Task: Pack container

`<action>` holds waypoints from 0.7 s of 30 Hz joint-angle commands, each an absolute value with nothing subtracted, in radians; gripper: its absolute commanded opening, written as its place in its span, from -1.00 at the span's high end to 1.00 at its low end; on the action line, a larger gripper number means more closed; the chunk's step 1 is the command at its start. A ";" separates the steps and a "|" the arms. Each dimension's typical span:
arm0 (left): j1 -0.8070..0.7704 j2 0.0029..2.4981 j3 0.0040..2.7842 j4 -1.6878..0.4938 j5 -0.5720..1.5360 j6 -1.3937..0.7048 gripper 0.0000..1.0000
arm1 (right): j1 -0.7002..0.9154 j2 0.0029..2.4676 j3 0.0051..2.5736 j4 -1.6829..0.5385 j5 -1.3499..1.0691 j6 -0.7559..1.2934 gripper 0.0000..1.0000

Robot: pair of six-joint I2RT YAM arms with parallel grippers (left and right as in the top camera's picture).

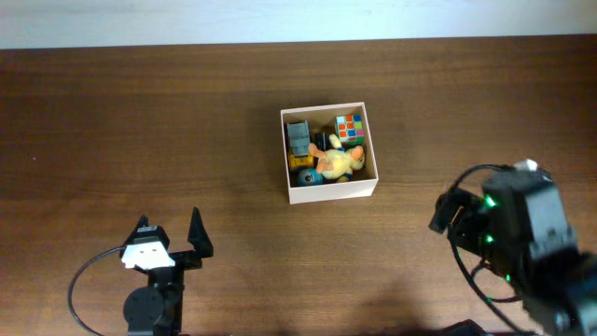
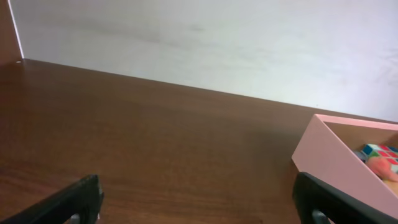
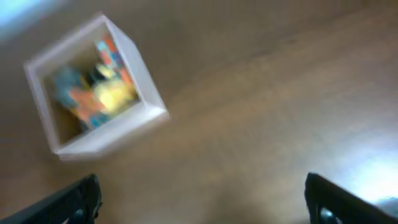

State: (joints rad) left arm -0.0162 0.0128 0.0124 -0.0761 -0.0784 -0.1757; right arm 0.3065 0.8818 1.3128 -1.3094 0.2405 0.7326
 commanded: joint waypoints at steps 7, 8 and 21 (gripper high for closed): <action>-0.010 0.005 0.009 -0.080 -0.067 -0.156 -0.99 | 0.286 0.477 0.723 -0.624 0.220 0.734 -0.97; -0.010 0.005 0.009 -0.080 -0.067 -0.156 -0.99 | 0.286 0.440 0.671 -0.556 0.221 0.734 -0.97; -0.010 0.005 0.009 -0.080 -0.067 -0.156 -0.99 | 0.216 0.068 0.311 -0.254 0.291 0.734 -0.97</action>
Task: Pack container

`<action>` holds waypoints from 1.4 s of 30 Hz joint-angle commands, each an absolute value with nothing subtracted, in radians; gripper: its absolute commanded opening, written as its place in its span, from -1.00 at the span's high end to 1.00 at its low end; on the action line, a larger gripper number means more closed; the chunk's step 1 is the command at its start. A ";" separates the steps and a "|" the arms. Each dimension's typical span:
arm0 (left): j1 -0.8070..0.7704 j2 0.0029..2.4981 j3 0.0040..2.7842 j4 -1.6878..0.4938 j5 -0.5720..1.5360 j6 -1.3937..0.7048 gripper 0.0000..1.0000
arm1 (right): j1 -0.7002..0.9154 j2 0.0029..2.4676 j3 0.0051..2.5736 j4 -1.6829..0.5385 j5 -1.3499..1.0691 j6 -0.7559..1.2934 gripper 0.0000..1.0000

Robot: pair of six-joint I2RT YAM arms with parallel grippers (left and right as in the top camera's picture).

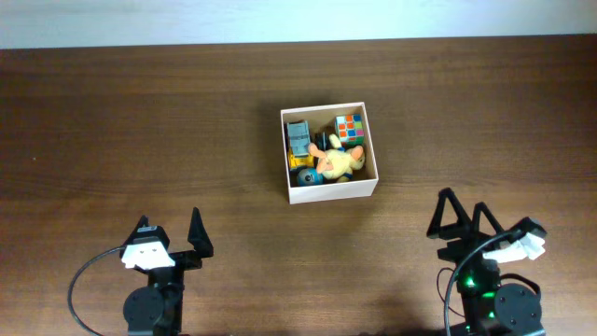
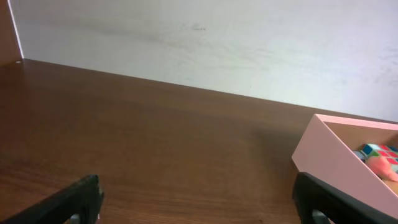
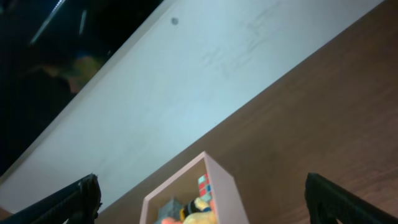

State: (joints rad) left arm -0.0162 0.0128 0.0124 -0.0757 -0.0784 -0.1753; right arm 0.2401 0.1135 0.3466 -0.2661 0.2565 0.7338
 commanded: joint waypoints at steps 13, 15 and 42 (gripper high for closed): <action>-0.010 0.005 0.009 -0.080 -0.067 -0.156 -0.98 | 0.189 0.003 0.123 -0.014 0.271 0.669 -0.98; -0.010 0.005 0.009 -0.080 -0.067 -0.156 -0.99 | 0.189 0.003 0.115 -0.009 0.224 0.587 -0.98; -0.010 0.005 0.009 -0.080 -0.067 -0.156 -0.99 | 0.173 0.003 0.006 -0.072 0.100 0.189 -0.98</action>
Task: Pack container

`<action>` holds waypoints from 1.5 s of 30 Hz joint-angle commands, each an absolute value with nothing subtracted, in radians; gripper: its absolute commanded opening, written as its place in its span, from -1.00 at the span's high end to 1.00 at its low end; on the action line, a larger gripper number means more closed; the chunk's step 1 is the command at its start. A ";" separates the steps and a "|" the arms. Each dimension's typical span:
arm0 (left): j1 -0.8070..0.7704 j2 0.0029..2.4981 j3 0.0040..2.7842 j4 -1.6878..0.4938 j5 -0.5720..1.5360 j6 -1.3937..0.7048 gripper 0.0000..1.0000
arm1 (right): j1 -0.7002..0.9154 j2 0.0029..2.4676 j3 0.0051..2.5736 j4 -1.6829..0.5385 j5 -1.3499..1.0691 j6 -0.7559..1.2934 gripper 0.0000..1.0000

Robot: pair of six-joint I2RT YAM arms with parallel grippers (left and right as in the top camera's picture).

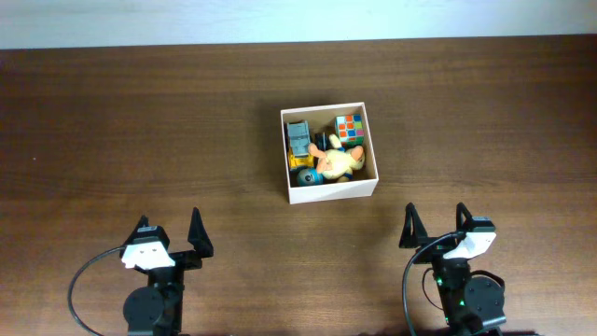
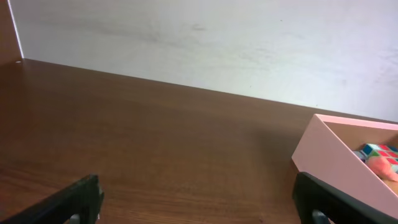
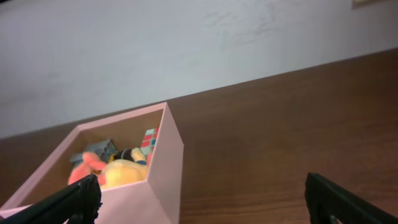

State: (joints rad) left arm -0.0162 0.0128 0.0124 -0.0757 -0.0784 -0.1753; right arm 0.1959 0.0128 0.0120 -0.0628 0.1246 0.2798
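Observation:
A white open box point(image 1: 330, 192) sits mid-table holding a yellow plush toy point(image 1: 336, 162), a colour cube point(image 1: 349, 128), a grey toy point(image 1: 298, 138) and a small blue-and-yellow piece point(image 1: 305, 175). My left gripper point(image 1: 170, 232) rests open at the near left, nothing between its fingers; the box wall point(image 2: 329, 162) shows at the right of its wrist view. My right gripper point(image 1: 436, 226) stands open at the near right, empty, facing the box point(image 3: 158, 168) with the plush point(image 3: 121, 171) visible inside.
The brown wooden table point(image 1: 140, 121) runs to a pale wall point(image 2: 205, 43) at its far edge. Both arm bases sit at the near edge, with cables beside them.
My right arm has shifted left and settled level at the near edge, its wrist camera now facing the box from low down. The left arm and the box contents are unchanged.
First my right arm was raised at the right side, its wrist view blurred and looking down on the filled box. Then it was low at the near right, tilted upward. Now it rests parked, mirroring the left arm, which never moved.

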 commanded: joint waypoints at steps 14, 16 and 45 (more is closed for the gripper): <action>-0.010 0.005 0.009 -0.080 -0.067 -0.156 -0.98 | 0.082 0.003 0.006 -0.078 0.056 0.190 -0.97; -0.010 0.005 0.009 -0.080 -0.067 -0.156 -0.98 | 0.082 0.003 0.006 -0.078 0.055 0.190 -0.98; -0.010 0.005 0.009 -0.080 -0.067 -0.156 -0.99 | 0.082 0.003 0.006 -0.078 0.052 0.191 -0.97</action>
